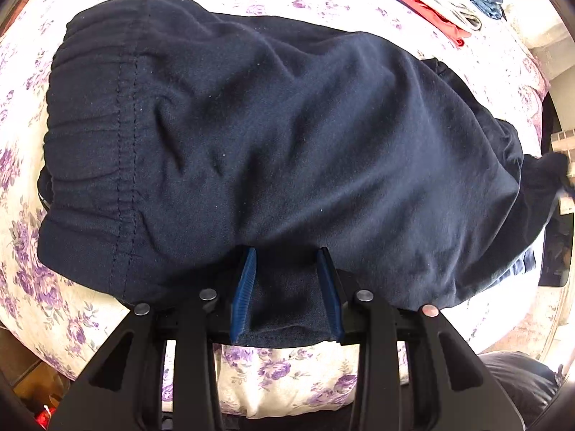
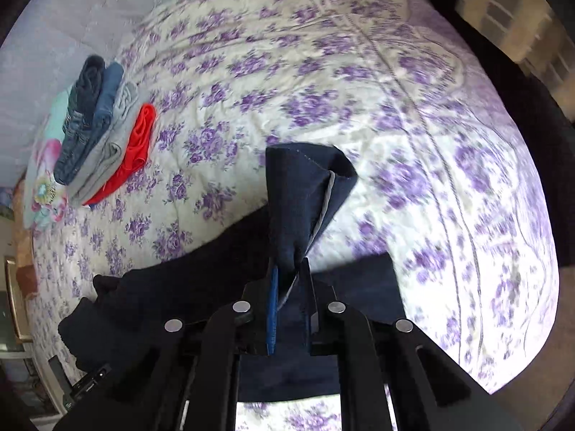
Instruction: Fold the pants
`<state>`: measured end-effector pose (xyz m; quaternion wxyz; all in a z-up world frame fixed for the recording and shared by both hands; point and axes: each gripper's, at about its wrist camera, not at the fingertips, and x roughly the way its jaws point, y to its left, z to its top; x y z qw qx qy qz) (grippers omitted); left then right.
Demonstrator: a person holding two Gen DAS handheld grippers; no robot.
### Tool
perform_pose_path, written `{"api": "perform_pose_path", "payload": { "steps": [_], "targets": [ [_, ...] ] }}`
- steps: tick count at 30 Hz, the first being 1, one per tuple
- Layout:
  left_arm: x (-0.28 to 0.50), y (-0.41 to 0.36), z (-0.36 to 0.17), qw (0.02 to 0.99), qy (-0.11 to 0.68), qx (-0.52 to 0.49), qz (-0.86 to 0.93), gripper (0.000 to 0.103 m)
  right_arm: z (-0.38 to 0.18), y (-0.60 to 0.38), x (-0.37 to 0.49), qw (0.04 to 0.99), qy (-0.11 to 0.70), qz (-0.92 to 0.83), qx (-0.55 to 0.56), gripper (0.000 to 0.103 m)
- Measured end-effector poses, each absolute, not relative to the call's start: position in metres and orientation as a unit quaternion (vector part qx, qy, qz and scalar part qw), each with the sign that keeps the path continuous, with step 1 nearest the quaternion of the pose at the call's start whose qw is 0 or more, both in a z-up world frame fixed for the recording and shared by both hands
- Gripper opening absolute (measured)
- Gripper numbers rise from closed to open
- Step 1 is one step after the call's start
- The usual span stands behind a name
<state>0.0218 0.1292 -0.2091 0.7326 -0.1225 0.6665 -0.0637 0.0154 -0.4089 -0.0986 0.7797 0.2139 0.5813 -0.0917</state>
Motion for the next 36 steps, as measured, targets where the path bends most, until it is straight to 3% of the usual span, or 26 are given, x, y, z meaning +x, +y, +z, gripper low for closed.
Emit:
{"api": "perform_pose_path", "payload": {
  "steps": [4,9,12,15,17,18,20,25,29,36],
  "targets": [
    [0.026,0.121,-0.205,0.724,0.679,-0.092,-0.077,0.034,-0.137,-0.449,-0.062,0.761,0.564,-0.14,0.289,0.008],
    [0.033,0.103,-0.2,0.707,0.7,-0.033,-0.094,0.034,-0.247,-0.463,-0.112,0.72,0.563,-0.172,0.367,0.006],
    [0.039,0.09,-0.184,0.712,0.696,0.003,-0.096,0.034,-0.239,-0.461,-0.116,0.734,0.546,-0.175,0.363,0.006],
    [0.047,0.07,-0.16,0.73,0.672,0.015,-0.122,0.034,-0.22,-0.447,-0.111,0.731,0.595,-0.174,0.287,0.013],
    [0.053,0.053,-0.154,0.74,0.659,0.02,-0.134,0.037,-0.199,-0.433,-0.108,0.732,0.614,-0.211,0.205,0.026],
    [0.057,0.046,-0.156,0.743,0.655,0.023,-0.133,0.043,-0.184,-0.421,-0.104,0.742,0.613,-0.227,0.15,0.026],
    [0.062,0.033,-0.172,0.738,0.663,0.019,-0.127,0.045,-0.155,-0.39,-0.089,0.766,0.6,-0.223,0.064,0.027],
    [0.056,0.02,-0.203,0.739,0.665,-0.015,-0.11,0.046,-0.115,-0.264,-0.009,0.823,0.562,0.072,0.042,0.036],
    [0.048,0.017,-0.201,0.741,0.662,-0.024,-0.108,0.048,-0.122,-0.143,0.069,0.805,0.528,0.269,-0.025,0.035],
    [0.044,0.017,-0.199,0.746,0.657,-0.048,-0.099,0.048,-0.168,-0.038,0.158,0.738,0.568,0.337,-0.14,0.033]
  ]
}}
